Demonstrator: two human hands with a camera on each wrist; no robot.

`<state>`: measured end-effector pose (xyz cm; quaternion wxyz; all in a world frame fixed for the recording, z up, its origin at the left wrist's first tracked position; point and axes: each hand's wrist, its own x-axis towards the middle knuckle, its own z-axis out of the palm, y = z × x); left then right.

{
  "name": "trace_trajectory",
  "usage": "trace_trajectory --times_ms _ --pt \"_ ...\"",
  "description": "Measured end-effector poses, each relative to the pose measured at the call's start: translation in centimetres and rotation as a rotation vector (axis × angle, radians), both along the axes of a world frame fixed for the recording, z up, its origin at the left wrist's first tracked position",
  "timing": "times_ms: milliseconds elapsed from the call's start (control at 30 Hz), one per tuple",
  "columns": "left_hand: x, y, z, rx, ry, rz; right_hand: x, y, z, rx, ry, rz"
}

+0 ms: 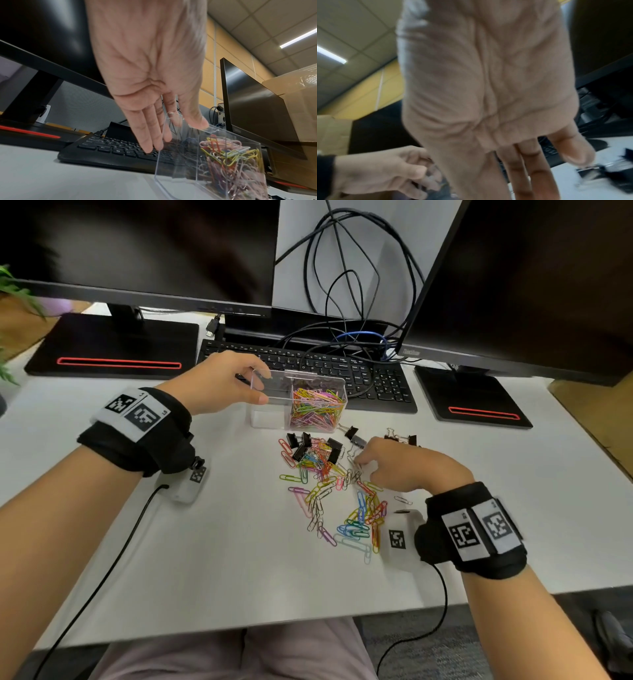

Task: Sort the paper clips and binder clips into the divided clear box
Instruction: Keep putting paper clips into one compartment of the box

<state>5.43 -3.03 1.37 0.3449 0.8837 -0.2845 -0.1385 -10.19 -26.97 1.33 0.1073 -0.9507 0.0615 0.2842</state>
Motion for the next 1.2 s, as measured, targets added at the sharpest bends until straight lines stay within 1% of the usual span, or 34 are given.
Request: trace_trajectory --times_ms 100,200,267,333,533,633,733,800,900,1033,1133,1200 --pt "0.0 -0.1 0.1 0.000 0.001 0.000 0.2 1.2 0.3 0.041 0.013 0.052" --pt "-0.1 0.0 0.1 0.004 0.005 0.004 0.8 1.4 0.4 0.008 -0.060 0.011" --pt "-0.1 0.0 0.2 0.005 0.007 0.004 1.1 1.5 0.4 -0.033 -0.059 -0.006" --pt "-0.1 0.0 0.1 0.008 0.011 0.003 1.0 1.6 0.3 -0.034 -0.049 -0.005" --pt "0.0 -0.1 0.1 0.012 0.010 0.000 0.1 1.3 0.5 0.079 -0.057 0.093" --pt "0.0 0.0 0.1 0.012 0.006 -0.003 -0.1 0.2 0.4 0.128 -0.121 0.056" --pt "0.0 0.0 0.1 0.013 -0.001 -0.005 -0.6 -0.8 0.8 0.093 -0.191 0.002" --pt "0.0 -0.1 0.1 0.009 -0.010 -0.005 -0.7 -0.8 0.8 0.081 -0.175 0.002" --pt "-0.1 -0.1 0.1 -0.007 -0.010 -0.002 -0.4 -0.3 0.3 0.063 -0.106 0.019" --pt "-0.1 0.0 0.1 0.002 -0.011 -0.007 0.1 -1.2 0.1 0.008 -0.108 -0.035" --pt "0.0 -0.1 0.1 0.010 -0.010 -0.012 0.4 -1.3 0.3 -0.002 -0.203 -0.093" --pt "0.0 -0.1 0.1 0.016 -0.010 -0.015 1.0 -0.5 0.5 0.027 -0.274 -0.074"
